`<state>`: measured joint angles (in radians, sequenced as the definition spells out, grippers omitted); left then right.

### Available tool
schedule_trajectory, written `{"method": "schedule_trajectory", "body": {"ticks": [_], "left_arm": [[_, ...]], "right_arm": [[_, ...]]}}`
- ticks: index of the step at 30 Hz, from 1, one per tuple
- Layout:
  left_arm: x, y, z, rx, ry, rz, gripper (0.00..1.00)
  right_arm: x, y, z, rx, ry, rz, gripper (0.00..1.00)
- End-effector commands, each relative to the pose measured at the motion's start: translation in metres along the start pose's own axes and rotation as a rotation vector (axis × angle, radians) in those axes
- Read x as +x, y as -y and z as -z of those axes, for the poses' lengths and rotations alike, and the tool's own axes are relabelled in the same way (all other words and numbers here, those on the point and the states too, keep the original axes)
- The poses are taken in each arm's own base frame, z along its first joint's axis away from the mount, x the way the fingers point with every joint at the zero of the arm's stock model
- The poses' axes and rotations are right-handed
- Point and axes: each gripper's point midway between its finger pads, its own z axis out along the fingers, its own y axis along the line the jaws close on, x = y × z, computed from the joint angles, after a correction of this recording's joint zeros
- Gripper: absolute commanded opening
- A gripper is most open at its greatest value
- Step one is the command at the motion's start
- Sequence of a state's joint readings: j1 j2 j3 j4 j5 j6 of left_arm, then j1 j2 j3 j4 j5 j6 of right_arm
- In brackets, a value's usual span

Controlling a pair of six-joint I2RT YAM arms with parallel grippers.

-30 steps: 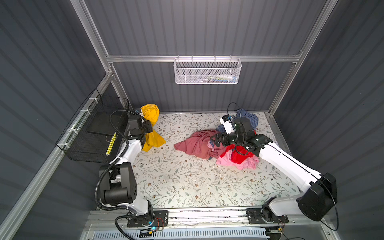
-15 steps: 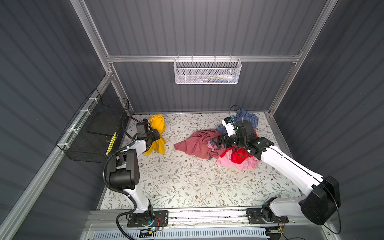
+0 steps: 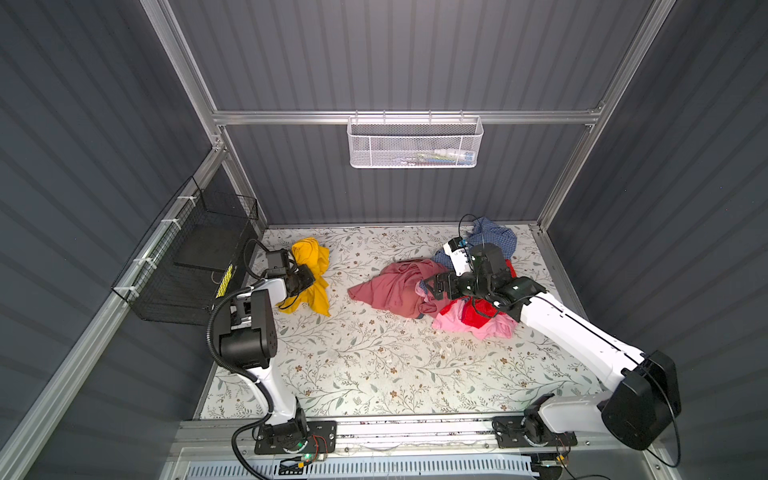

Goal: Pick out a specific cloth from the pile
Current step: 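Lower the yellow cloth with the left gripper onto the table away from the pile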

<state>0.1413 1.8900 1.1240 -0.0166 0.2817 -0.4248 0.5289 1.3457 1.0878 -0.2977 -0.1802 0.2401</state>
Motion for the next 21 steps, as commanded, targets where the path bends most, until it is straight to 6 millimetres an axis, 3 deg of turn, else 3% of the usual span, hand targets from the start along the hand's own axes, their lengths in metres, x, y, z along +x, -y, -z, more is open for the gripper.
{"method": "schedule_trajectory", "body": {"ticks": [1,7,10,16,21], "left_arm": [[0.005,-0.02,-0.013,-0.07,-0.081,0.003,0.0],[-0.009,-0.02,-0.043,-0.06,-0.129,-0.028,0.0],[-0.023,-0.015,-0.055,-0.046,-0.143,-0.069,0.13],[-0.019,-0.008,-0.073,-0.023,-0.208,-0.156,0.26],[-0.008,0.017,-0.079,0.035,-0.235,-0.218,0.37]], "right_arm": [[-0.001,0.002,-0.002,-0.004,0.009,-0.016,0.99],[0.003,0.01,0.001,0.026,-0.003,-0.017,0.99],[0.007,0.016,0.002,0.047,-0.009,-0.022,0.99],[0.016,0.032,0.002,0.094,-0.027,-0.04,0.99],[0.015,0.039,0.006,0.112,-0.027,-0.041,0.99]]}}
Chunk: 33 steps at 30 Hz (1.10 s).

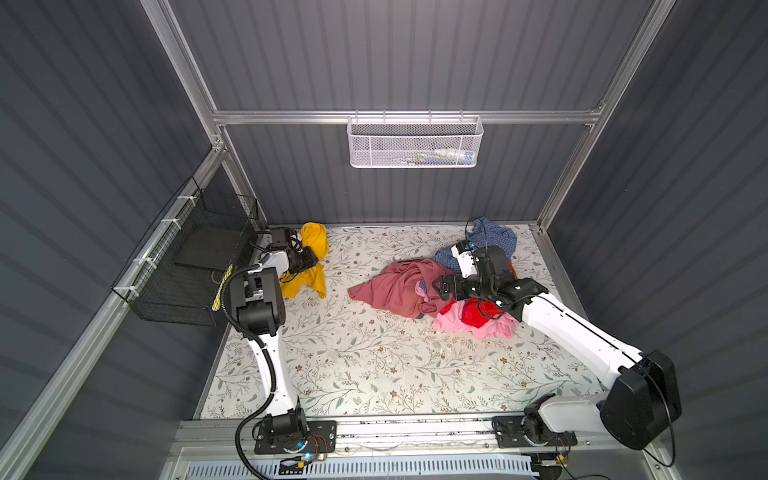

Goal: Pick out a specific cloth from the pile
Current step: 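Lower the yellow cloth with the left gripper onto the table away from the pile, then open the left gripper and lift it off the yellow cloth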

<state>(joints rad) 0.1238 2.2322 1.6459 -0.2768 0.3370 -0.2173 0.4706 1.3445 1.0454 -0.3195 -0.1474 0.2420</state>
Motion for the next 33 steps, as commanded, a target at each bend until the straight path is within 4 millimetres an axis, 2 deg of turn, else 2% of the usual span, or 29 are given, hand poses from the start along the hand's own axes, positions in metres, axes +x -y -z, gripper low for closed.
{"method": "schedule_trajectory", "body": {"ticks": [1,3,7,12,14,16,21,26,31,33], "left_arm": [[0.039,0.007,-0.02,0.017,-0.136,-0.03,0.38],[0.04,0.013,-0.02,0.018,-0.136,-0.044,0.41],[0.037,0.022,-0.015,0.012,-0.117,-0.062,0.56],[0.022,0.017,-0.003,-0.059,-0.051,-0.076,0.82],[0.013,0.022,0.005,-0.066,-0.026,-0.093,0.88],[0.003,0.029,0.016,-0.074,0.011,-0.115,1.0],[-0.03,0.059,0.055,-0.101,0.129,-0.183,1.0],[-0.05,0.078,0.102,-0.136,0.245,-0.216,1.0],[-0.048,0.086,0.146,-0.22,0.342,-0.237,1.0],[-0.033,0.085,0.161,-0.273,0.373,-0.25,1.0]], "right_arm": [[-0.001,0.006,0.008,0.024,0.01,0.008,0.99],[0.0,0.009,0.008,0.031,0.008,0.007,0.99],[0.002,0.013,0.009,0.039,0.007,0.003,0.99],[0.003,0.017,0.011,0.054,0.01,0.008,0.99],[0.002,0.019,0.013,0.064,0.015,0.016,0.99],[0.001,0.022,0.014,0.075,0.02,0.024,0.99],[-0.005,0.032,0.022,0.101,0.046,0.054,0.99],[-0.016,0.043,0.039,0.145,0.115,0.104,0.99],[-0.023,0.062,0.056,0.22,0.205,0.132,0.99],[-0.023,0.074,0.061,0.262,0.248,0.146,0.99]]}}
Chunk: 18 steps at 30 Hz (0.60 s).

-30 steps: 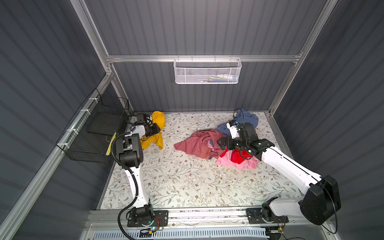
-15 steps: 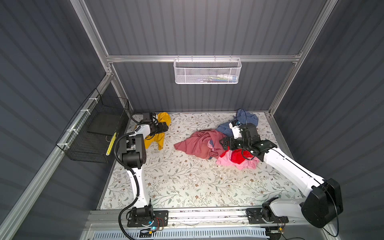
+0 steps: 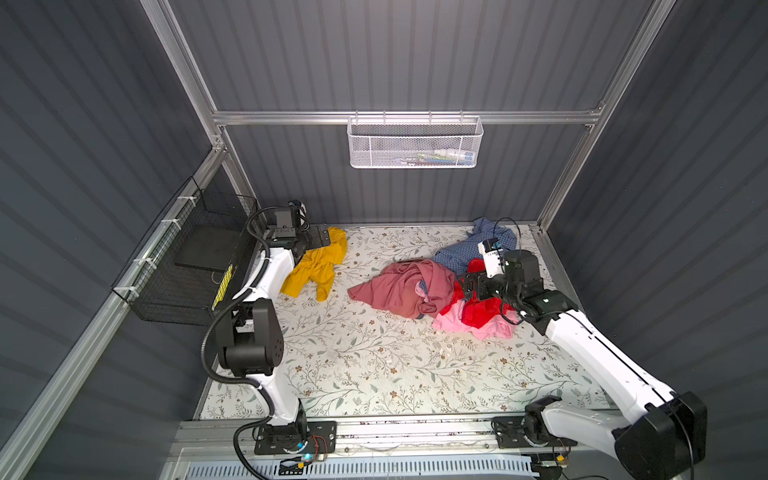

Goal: Pick out a specific cloth from the pile

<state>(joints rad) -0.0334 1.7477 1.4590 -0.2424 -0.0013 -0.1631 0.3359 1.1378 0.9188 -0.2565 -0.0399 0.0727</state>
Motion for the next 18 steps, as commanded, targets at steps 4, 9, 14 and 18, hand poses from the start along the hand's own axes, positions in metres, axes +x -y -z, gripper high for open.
{"method": "schedule_trajectory", "body": {"ticks": [4,9,14,18], "left_arm": [[0.03,-0.012,0.052,-0.145,0.113,-0.029,1.0],[0.091,-0.027,0.074,-0.24,0.106,-0.051,1.0],[0.137,-0.045,0.077,-0.307,0.108,-0.045,1.0],[0.153,-0.054,0.066,-0.342,0.13,-0.073,1.0]], "right_arm": [[-0.001,0.044,0.009,0.171,0.149,0.063,0.99],[0.018,0.086,0.007,0.299,0.229,0.046,0.99],[0.044,0.11,0.001,0.377,0.308,0.056,0.99],[0.056,0.123,0.002,0.4,0.396,0.031,0.99]]}}
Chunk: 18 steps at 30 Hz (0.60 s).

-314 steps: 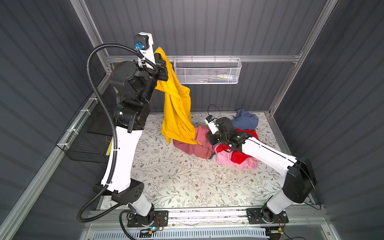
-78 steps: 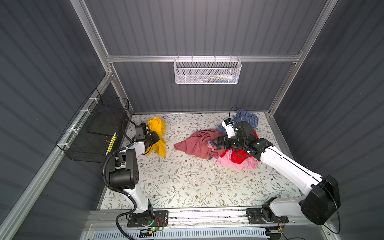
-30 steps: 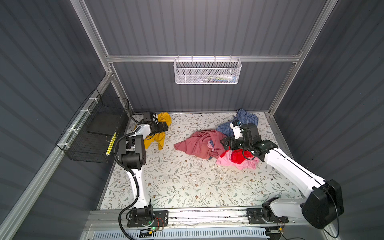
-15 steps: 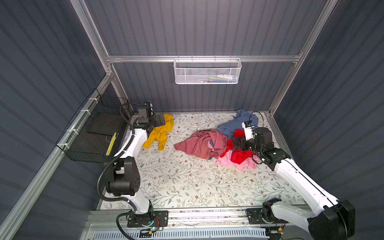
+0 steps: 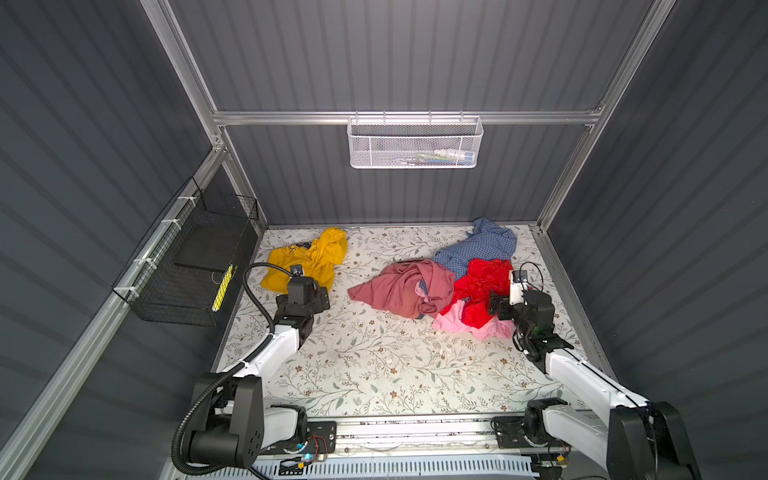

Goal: Pick out a specific cloth from the pile

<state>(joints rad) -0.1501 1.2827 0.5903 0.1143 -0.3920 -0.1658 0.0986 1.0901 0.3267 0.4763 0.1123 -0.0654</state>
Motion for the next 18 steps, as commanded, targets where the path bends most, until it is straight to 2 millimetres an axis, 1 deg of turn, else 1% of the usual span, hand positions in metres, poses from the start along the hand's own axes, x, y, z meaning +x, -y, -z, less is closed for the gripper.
{"method": "schedule_trajectory", "body": {"ticks": [1,3,5,8,9,11,13,14,15,16,17,18], "left_arm": [[-0.018,-0.005,-0.007,-0.059,0.12,0.009,1.0],[-0.016,-0.006,-0.016,-0.076,0.145,-0.006,1.0],[-0.018,-0.006,-0.021,-0.087,0.213,-0.008,1.0],[-0.015,-0.006,-0.028,-0.094,0.29,-0.028,1.0],[-0.012,-0.007,-0.033,-0.105,0.297,-0.03,1.0],[-0.002,-0.007,-0.039,-0.106,0.312,-0.022,1.0],[-0.001,0.0,-0.04,-0.071,0.353,-0.037,1.0],[0.006,0.003,-0.044,-0.055,0.319,-0.043,1.0],[0.009,0.001,-0.048,-0.069,0.308,-0.039,1.0],[0.005,0.003,-0.052,-0.059,0.327,-0.041,1.0],[0.005,0.006,-0.056,-0.05,0.293,-0.052,1.0],[0.01,0.009,-0.063,-0.032,0.229,-0.065,1.0]], "right_arm": [[-0.032,0.013,0.0,0.033,0.204,-0.036,0.99],[-0.026,0.016,-0.006,0.017,0.217,-0.062,0.99],[-0.022,0.017,-0.014,0.002,0.229,-0.077,0.99],[-0.006,0.016,-0.028,-0.016,0.203,-0.085,0.99],[-0.006,0.017,-0.03,-0.016,0.225,-0.091,0.99],[-0.002,0.022,-0.029,-0.008,0.203,-0.116,0.99],[-0.001,0.026,-0.031,-0.019,0.189,-0.137,0.99],[-0.002,0.026,-0.032,-0.027,0.201,-0.144,0.99],[-0.002,0.026,-0.033,-0.037,0.193,-0.148,0.99],[-0.002,0.026,-0.035,-0.039,0.175,-0.147,0.99],[0.0,0.027,-0.038,-0.039,0.148,-0.15,0.99],[0.0,0.027,-0.042,-0.039,0.136,-0.154,0.99]]}}
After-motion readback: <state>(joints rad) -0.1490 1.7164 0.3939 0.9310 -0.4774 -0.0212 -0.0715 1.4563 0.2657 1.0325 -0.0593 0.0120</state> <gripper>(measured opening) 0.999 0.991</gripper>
